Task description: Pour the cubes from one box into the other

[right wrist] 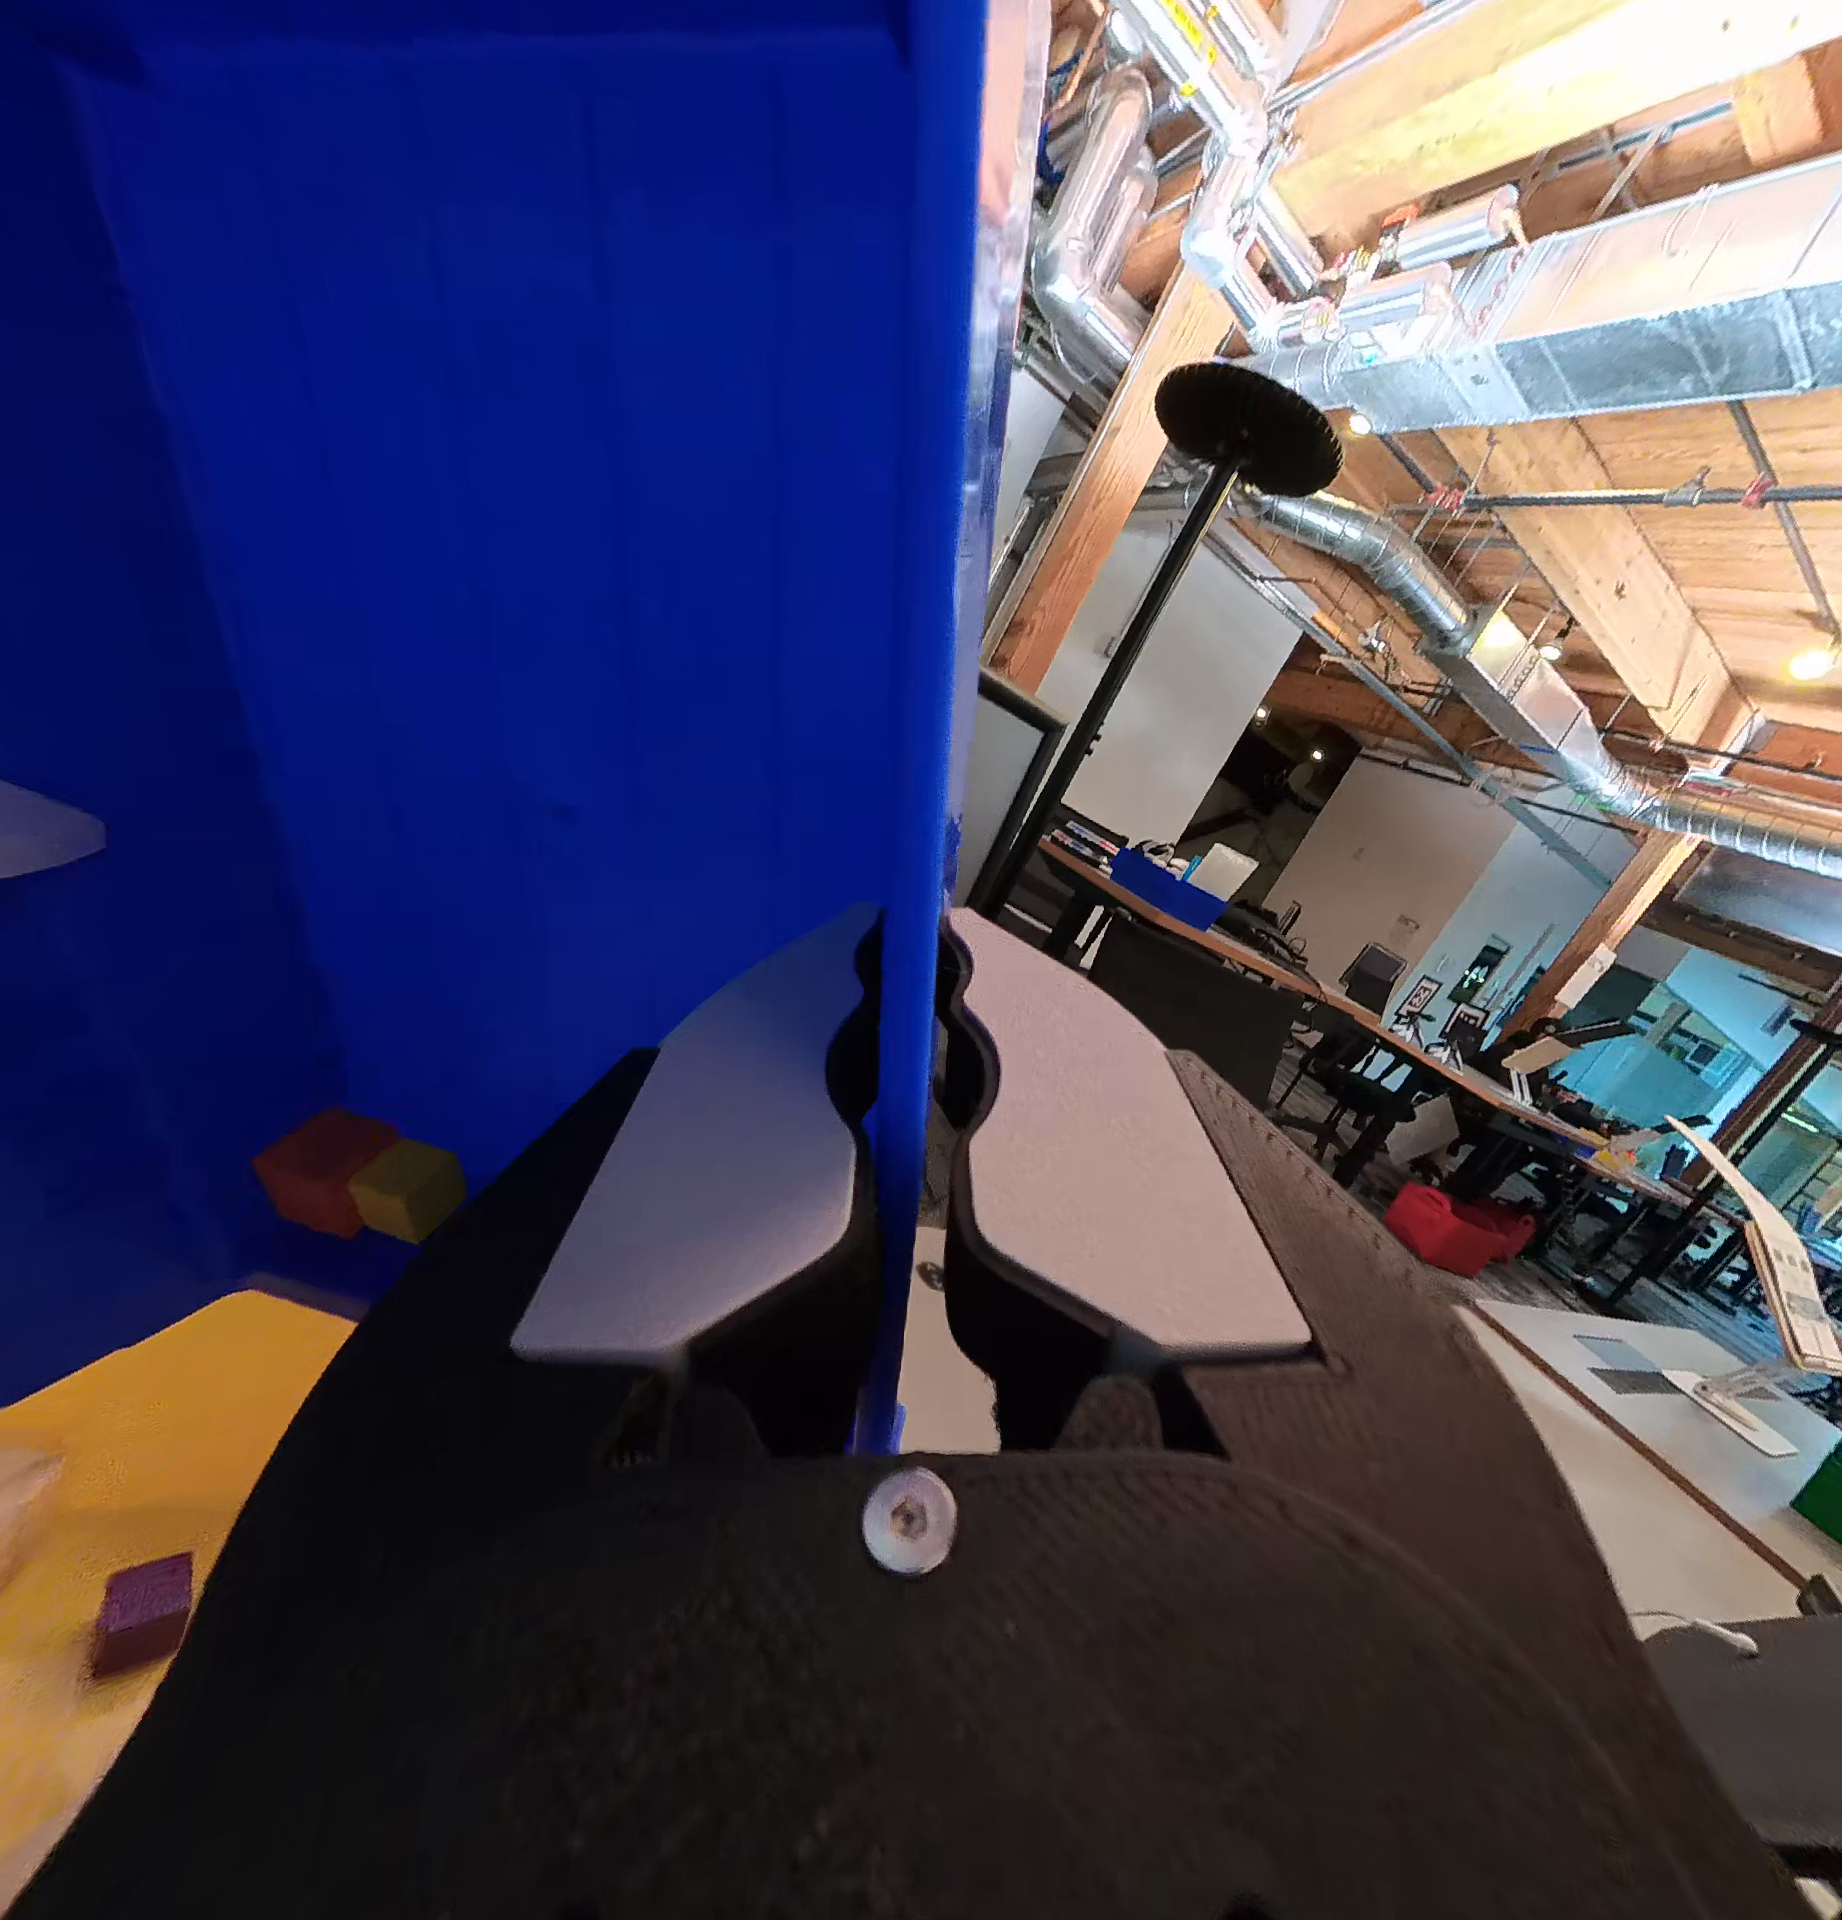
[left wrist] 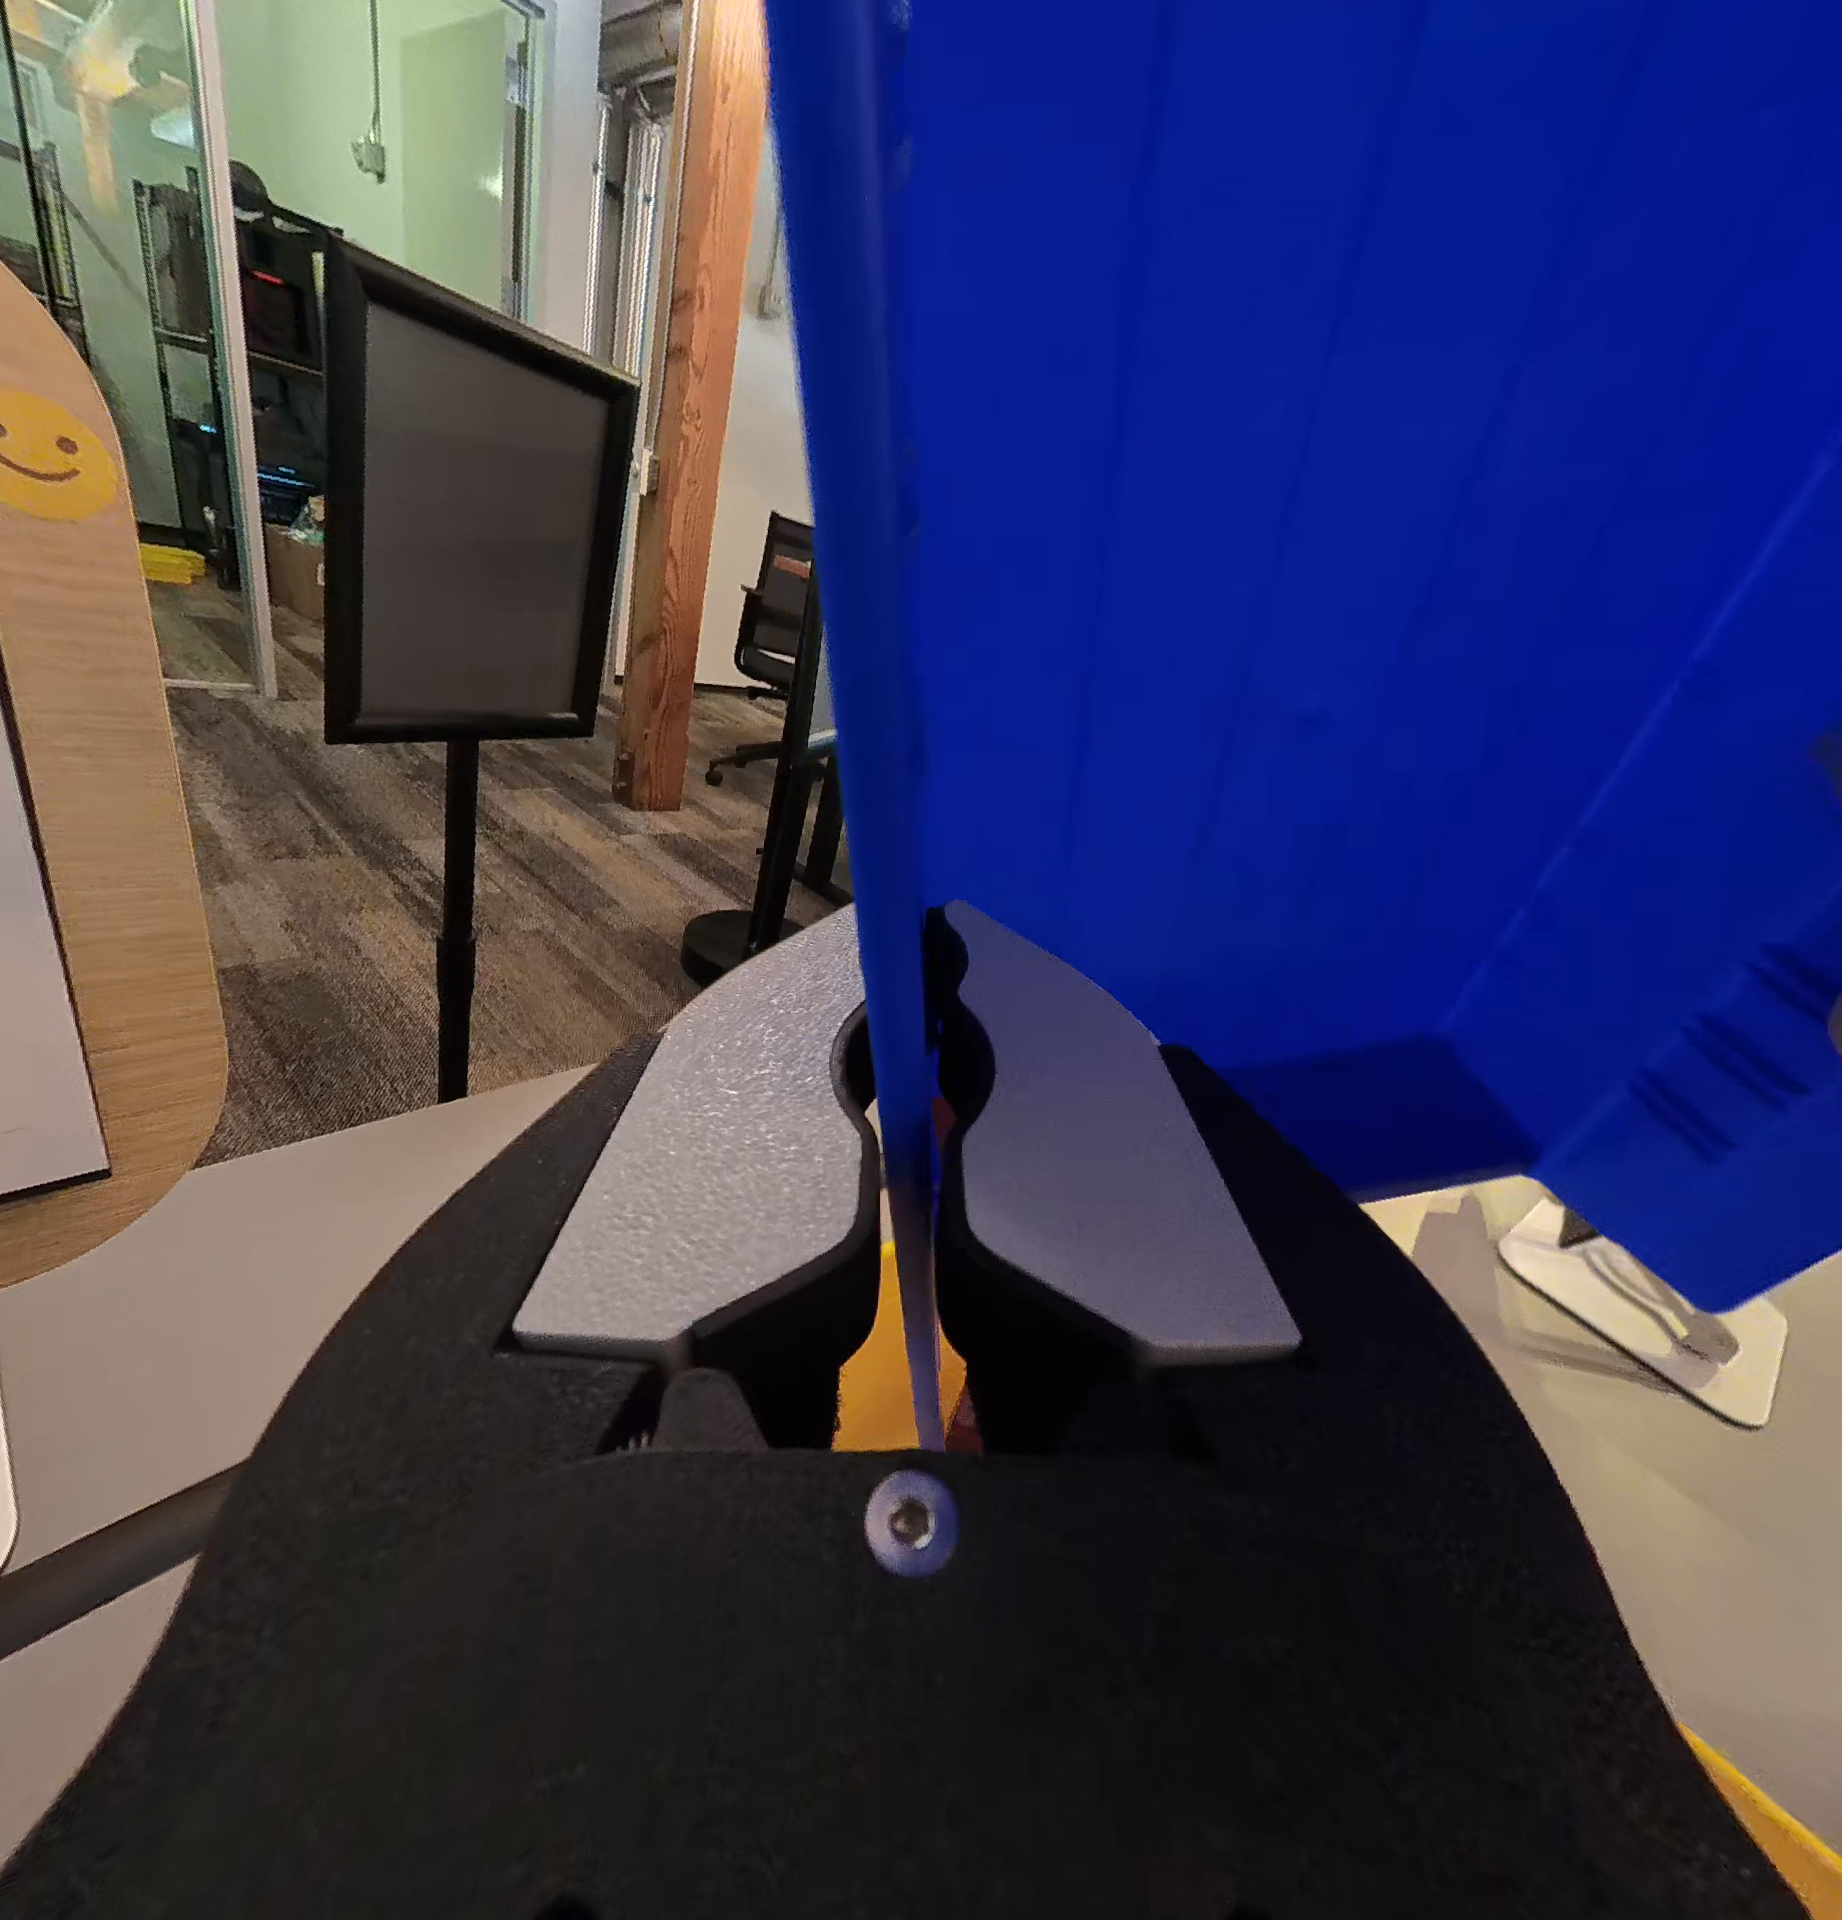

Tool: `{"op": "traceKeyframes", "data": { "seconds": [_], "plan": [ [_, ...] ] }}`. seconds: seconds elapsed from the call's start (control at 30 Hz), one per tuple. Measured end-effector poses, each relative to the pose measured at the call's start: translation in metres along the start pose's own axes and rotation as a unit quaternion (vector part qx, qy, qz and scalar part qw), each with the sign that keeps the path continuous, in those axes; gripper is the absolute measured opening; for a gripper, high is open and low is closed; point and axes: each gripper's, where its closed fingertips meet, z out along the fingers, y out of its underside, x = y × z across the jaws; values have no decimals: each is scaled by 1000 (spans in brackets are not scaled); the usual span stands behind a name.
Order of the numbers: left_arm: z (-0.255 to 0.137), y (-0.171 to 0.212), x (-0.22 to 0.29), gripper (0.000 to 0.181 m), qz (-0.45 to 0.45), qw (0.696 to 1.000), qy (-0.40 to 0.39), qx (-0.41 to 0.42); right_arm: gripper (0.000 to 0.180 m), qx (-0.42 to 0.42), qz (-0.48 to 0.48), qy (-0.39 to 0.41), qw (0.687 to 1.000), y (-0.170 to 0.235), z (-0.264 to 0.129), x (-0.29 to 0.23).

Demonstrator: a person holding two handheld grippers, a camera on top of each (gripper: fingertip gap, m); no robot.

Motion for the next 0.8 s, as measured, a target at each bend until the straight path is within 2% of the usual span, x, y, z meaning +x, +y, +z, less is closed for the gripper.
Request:
{"op": "traceKeyframes", "data": {
  "seconds": [0.17,0.5,0.7,0.8],
  "plan": [
    [-3,-9,2,4,-5,1000,6,26,7,29,-5,12,999,-13,-7,1],
    [-10,-9,3,5,-4,999,9,32,8,49,-21,17,998,-16,-16,-2],
    [-13,-7,6,5,20,1000,7,8,7,36,-7,11,999,-12,-17,0],
    [-16,-14,5,5,33,999,-6,-32,7,7,9,1,1000,-18,-14,1]
  ]
}}
